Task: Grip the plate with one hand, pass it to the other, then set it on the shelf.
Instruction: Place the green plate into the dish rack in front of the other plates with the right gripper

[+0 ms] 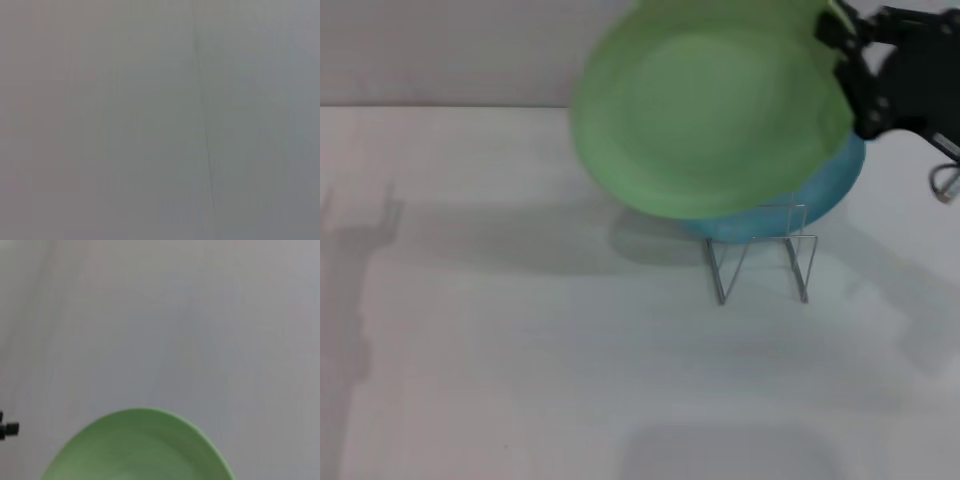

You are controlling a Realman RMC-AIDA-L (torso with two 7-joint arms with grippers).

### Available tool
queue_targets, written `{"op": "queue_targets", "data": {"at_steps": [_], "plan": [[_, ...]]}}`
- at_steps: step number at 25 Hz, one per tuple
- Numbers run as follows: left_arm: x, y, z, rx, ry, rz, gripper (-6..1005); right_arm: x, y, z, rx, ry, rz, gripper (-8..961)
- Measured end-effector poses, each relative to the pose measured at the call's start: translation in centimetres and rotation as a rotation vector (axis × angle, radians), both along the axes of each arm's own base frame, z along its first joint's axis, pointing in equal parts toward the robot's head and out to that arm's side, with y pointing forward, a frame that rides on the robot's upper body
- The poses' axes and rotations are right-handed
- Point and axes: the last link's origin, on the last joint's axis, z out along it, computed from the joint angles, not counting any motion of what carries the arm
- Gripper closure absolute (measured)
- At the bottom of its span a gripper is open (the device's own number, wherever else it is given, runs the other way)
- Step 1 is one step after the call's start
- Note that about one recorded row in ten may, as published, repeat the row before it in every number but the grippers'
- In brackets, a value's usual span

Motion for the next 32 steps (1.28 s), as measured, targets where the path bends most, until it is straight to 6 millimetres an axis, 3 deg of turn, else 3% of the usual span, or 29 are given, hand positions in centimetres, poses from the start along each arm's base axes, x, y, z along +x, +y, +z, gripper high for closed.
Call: {"op": "queue_targets", "data": {"at_steps": [10, 32], "plan": [[-0.8, 0.5, -1.7, -0.069, 0.005, 0.007, 231, 3.3, -1.5, 1.0, 0.131, -0.014, 0.076, 913], [-1.5, 0.9, -3.0, -0.133, -0.015, 0.020, 231, 5.4, -1.4, 1.1, 0.199, -0.111, 0.042, 914]]}}
